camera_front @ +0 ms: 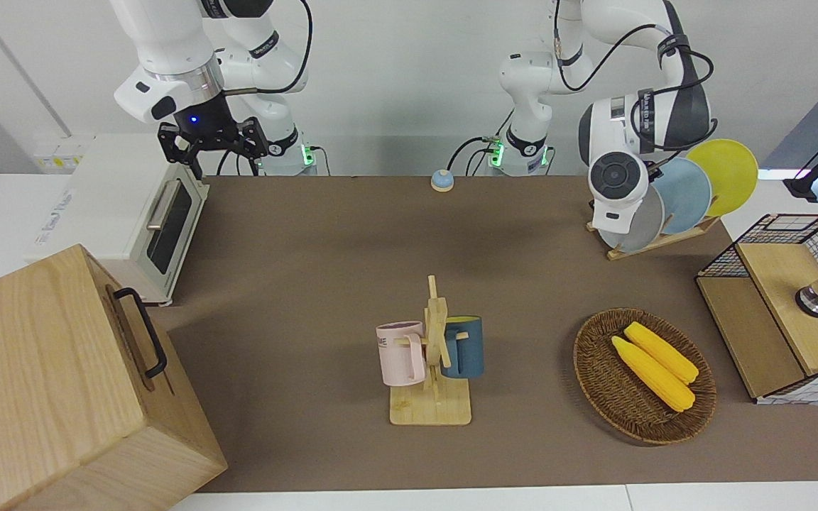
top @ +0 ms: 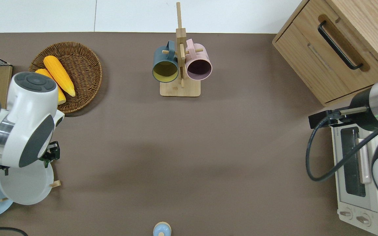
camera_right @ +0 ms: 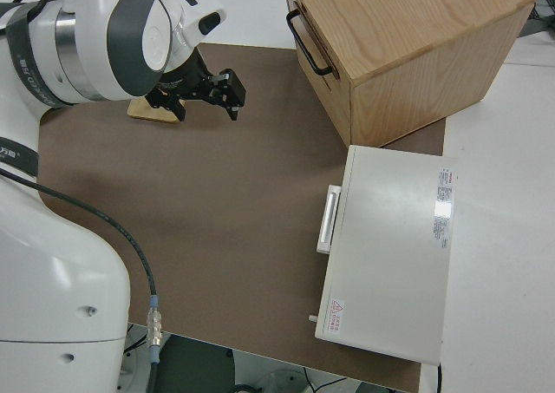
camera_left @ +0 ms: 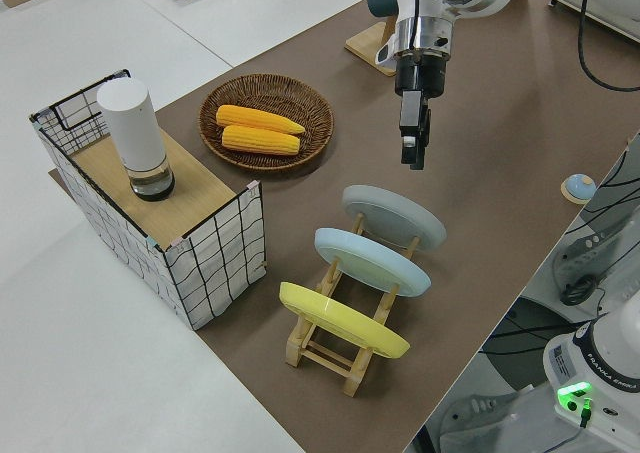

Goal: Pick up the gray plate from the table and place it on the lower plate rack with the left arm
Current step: 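Open the left gripper and withdraw it away from the rack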

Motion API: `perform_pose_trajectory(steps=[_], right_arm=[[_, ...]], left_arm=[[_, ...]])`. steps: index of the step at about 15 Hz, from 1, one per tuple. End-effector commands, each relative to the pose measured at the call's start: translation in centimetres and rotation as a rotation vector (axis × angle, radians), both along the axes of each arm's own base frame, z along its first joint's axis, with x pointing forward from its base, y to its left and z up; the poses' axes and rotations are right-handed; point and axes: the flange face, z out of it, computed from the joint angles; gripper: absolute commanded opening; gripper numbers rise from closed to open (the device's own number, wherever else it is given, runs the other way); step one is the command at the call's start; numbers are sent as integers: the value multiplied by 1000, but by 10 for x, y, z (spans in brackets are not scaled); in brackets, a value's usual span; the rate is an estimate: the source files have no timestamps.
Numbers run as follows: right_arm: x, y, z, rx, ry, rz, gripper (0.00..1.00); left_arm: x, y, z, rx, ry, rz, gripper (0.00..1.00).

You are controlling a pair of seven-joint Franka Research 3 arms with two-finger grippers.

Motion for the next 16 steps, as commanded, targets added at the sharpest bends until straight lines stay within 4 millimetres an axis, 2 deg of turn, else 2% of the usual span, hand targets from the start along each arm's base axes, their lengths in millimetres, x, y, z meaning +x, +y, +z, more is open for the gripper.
perform_pose_trajectory(steps=[1, 2, 5, 7, 10, 12, 14, 16], right_arm=[[-2, -1, 4, -3, 2, -14, 983], [-2, -1, 4, -3, 2, -14, 983], [-2, -1, 4, -3, 2, -14, 983], [-2, -1, 5, -2, 1, -14, 983], [-2, -1, 4, -2, 4, -14, 983], [-2, -1, 4, -2, 2, -14, 983], [-2, -1, 4, -3, 2, -14, 983], [-2, -1, 4, -3, 2, -14, 983]], left_arm=[[17, -6, 42, -155, -107, 40, 989], [20, -11, 52, -192, -129, 49, 989], [25, -6, 80, -263, -190, 87, 987], [28, 17, 104, -386, -224, 108, 985], [27, 48, 144, -516, -245, -32, 987], [29, 66, 161, -559, -275, -103, 987], [30, 73, 170, -600, -309, -123, 987], [30, 72, 172, -620, -318, -120, 993]])
